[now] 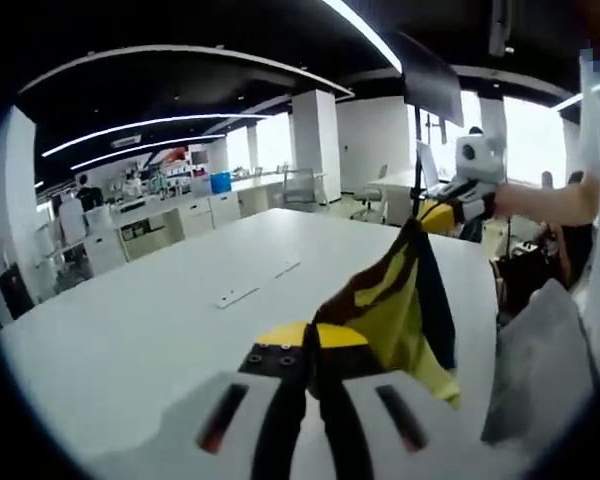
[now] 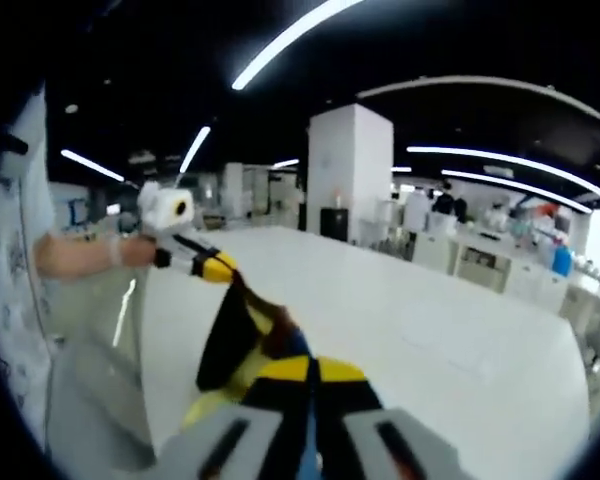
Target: Fold the garment on the visible template until the final outline fits inside the template.
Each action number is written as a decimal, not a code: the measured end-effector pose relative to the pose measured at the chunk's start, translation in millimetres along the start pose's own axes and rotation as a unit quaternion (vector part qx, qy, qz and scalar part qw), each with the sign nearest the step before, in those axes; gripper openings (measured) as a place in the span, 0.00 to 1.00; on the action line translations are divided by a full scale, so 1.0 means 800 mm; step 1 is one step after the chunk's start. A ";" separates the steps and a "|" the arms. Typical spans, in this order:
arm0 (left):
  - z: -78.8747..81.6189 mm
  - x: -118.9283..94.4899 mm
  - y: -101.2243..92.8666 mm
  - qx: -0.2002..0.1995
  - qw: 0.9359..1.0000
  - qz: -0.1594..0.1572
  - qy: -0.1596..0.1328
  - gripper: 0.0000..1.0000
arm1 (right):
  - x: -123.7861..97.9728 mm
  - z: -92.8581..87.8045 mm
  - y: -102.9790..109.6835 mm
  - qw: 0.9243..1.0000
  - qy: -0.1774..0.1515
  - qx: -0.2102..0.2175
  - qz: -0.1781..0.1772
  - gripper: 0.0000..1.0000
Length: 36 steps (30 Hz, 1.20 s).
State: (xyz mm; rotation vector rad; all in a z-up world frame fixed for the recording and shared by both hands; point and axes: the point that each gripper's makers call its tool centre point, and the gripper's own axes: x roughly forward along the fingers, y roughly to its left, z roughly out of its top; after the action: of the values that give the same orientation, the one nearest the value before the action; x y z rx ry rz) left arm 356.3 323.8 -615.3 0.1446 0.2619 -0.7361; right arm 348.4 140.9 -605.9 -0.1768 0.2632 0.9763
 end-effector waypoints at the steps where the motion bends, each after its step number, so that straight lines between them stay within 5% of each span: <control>1: 0.003 0.001 0.003 -0.007 1.000 -0.002 -0.003 0.00 | 0.001 0.004 -0.003 1.000 -0.004 0.002 -0.002 0.00; 6: 0.025 0.011 0.014 -0.051 0.998 -0.022 -0.033 0.00 | 0.015 0.024 -0.026 0.999 -0.035 0.030 -0.016 0.00; 12: 0.009 0.044 0.036 -0.115 0.992 -0.040 -0.033 0.00 | 0.047 0.009 -0.060 0.997 -0.033 0.059 -0.031 0.00; 22: -0.083 0.123 0.094 -0.156 0.984 -0.051 0.065 0.00 | 0.119 -0.080 -0.123 0.992 0.051 0.105 -0.052 0.00; 30: -0.131 0.177 0.151 -0.197 0.975 -0.039 0.094 0.00 | 0.167 -0.130 -0.163 0.988 0.100 0.108 -0.055 0.00; 36: -0.168 0.212 0.169 -0.220 0.967 -0.030 0.128 0.00 | 0.198 -0.174 -0.190 0.981 0.130 0.125 -0.065 0.00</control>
State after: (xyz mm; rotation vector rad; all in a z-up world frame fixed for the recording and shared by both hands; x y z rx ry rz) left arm 544.1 343.5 -787.2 -0.1935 0.6721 -0.7023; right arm 540.0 145.9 -781.4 -0.0903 0.6044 0.7819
